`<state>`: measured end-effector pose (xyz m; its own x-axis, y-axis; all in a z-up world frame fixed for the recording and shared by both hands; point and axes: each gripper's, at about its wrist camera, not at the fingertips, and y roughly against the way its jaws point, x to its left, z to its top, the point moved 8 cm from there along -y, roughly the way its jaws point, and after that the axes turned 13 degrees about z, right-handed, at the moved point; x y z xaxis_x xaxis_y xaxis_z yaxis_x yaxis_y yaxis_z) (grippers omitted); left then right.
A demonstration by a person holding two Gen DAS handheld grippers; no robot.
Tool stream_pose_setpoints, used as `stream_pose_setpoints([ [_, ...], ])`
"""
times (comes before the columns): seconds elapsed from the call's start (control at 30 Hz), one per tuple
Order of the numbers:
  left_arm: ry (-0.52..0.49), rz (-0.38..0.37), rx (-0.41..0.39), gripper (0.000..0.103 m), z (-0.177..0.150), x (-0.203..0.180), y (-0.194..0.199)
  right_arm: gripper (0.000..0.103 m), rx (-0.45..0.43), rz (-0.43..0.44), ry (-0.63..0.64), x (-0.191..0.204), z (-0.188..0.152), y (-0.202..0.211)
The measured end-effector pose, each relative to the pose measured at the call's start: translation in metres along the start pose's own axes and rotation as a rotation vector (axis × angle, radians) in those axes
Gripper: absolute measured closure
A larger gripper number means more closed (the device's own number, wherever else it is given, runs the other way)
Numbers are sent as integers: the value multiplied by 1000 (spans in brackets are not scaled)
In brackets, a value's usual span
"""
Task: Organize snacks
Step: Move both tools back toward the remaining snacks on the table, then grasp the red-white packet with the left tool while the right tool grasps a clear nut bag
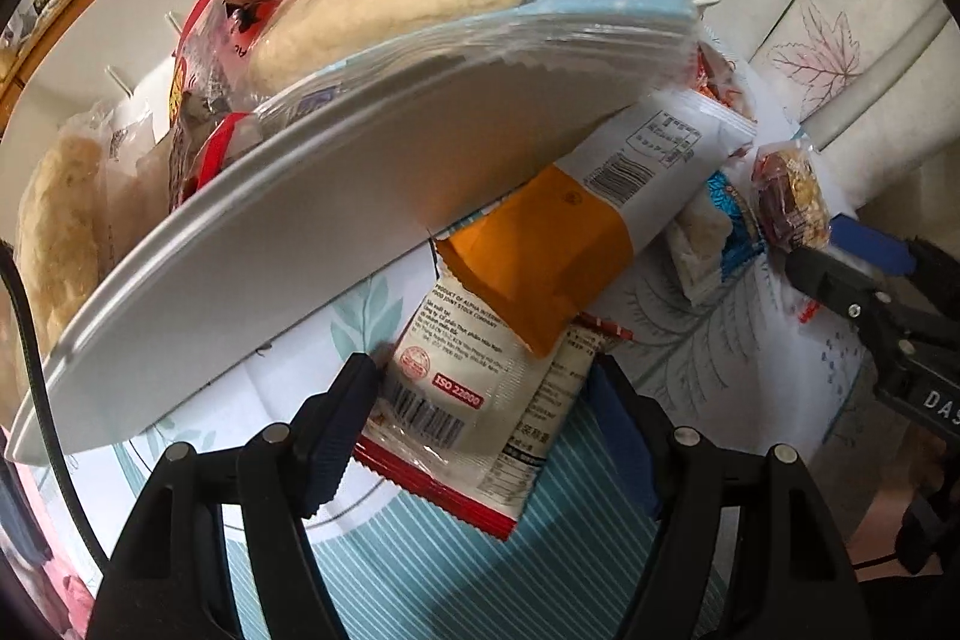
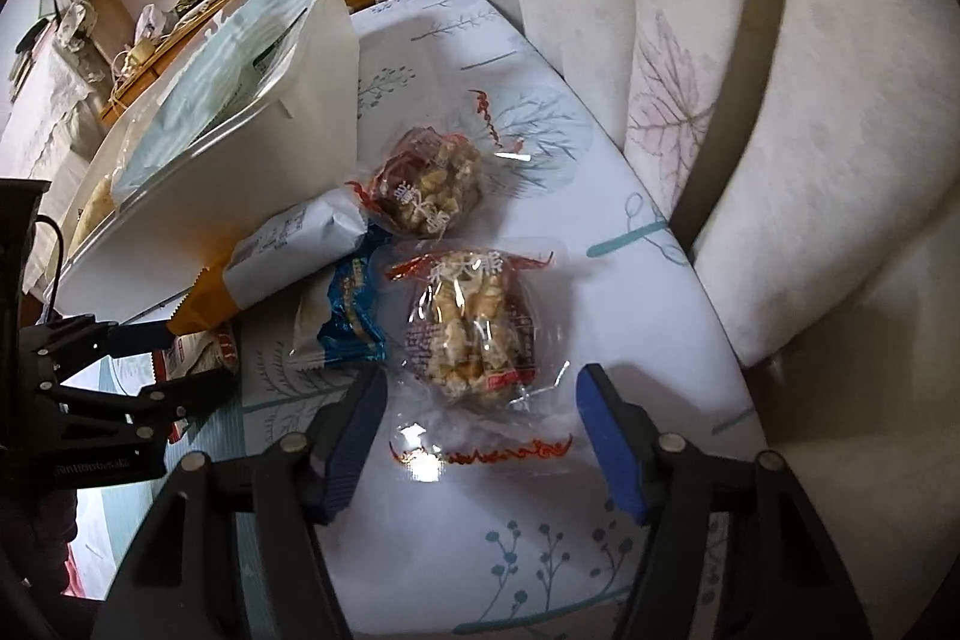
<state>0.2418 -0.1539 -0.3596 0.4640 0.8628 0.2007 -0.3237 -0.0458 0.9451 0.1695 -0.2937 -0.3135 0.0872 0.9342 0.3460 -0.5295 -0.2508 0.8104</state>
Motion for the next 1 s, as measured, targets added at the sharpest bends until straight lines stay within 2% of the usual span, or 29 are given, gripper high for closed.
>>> stream_pose_setpoints([
  [0.13,11,3,-22,32,2,-2,-1,39,4,5,48,4,3,-2],
  [0.23,11,20,-50,38,-4,-1,-1,40,13,16,59,6,2,-2],
  [0.47,46,-5,-71,51,-14,2,6,45,19,23,54,9,0,3],
  [0.6,47,-20,-67,54,-25,6,8,49,31,32,50,14,-4,7],
  [0.63,47,-24,-65,55,-29,6,9,66,34,33,48,15,-6,7],
  [0.67,50,-29,-59,55,-36,7,8,69,34,53,47,18,-7,8],
  [0.73,61,-44,-47,55,-50,10,9,100,52,65,30,23,-11,8],
  [1.0,81,-96,-26,55,-91,21,27,102,50,78,18,45,-21,13],
])
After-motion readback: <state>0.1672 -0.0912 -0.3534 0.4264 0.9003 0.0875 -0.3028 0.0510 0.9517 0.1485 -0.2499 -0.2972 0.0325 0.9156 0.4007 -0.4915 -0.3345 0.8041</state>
